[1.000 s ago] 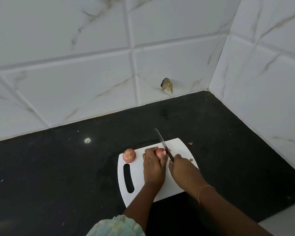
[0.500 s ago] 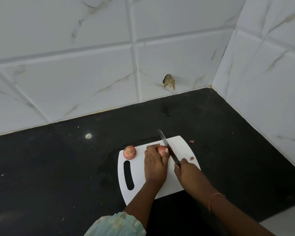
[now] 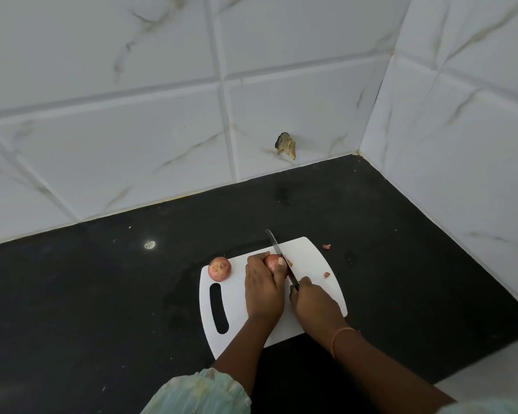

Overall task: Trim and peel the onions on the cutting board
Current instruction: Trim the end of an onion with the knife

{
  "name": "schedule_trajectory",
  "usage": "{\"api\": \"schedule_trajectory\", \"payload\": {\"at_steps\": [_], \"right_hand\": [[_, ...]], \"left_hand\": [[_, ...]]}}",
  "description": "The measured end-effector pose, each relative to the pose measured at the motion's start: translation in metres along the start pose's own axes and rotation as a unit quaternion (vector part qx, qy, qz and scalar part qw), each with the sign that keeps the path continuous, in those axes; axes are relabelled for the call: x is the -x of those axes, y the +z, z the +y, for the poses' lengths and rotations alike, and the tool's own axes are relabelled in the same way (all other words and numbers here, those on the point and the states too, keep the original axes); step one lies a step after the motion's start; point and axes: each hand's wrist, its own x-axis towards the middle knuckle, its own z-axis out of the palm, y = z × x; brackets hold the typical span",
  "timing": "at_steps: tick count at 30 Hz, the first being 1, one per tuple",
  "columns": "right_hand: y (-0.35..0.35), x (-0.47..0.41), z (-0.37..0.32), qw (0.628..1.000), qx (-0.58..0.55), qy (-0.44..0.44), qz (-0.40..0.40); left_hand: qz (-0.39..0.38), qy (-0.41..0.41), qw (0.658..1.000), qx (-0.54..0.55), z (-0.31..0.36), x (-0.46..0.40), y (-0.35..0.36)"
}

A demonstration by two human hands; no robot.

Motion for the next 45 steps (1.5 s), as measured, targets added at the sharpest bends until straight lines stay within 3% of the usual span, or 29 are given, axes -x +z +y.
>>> {"api": "schedule_trajectory", "payload": {"at_steps": [16,25,31,33,43,45], "right_hand": [[-0.002,0.015,0.029,0.996,0.054,0.002,0.077],[-0.012,0.019,0.041,0.988,0.043,0.047,0.144],[-0.002,0.028,0.038,0.991,0.046,-0.011,0.121],[-0.004,0.025,0.044,0.989,0.015,0.001,0.148],[-0.042,0.009,0.081,0.977,-0.002,0.037,0.21],[-0.042,0.009,0.079,0.981,0.012,0.033,0.191]], "left_hand": [[-0.004,-0.036,0.987,0.158,0.001,0.002,-0.019],[0.006,-0.014,0.987,0.158,0.001,0.005,-0.016],[0.074,-0.046,0.987,0.133,0.003,0.003,-0.006],[0.087,-0.043,0.986,0.136,0.0,0.002,-0.005],[0.085,-0.028,0.985,0.148,-0.002,0.0,-0.004],[0.087,-0.03,0.985,0.149,-0.001,0.001,-0.004]]}}
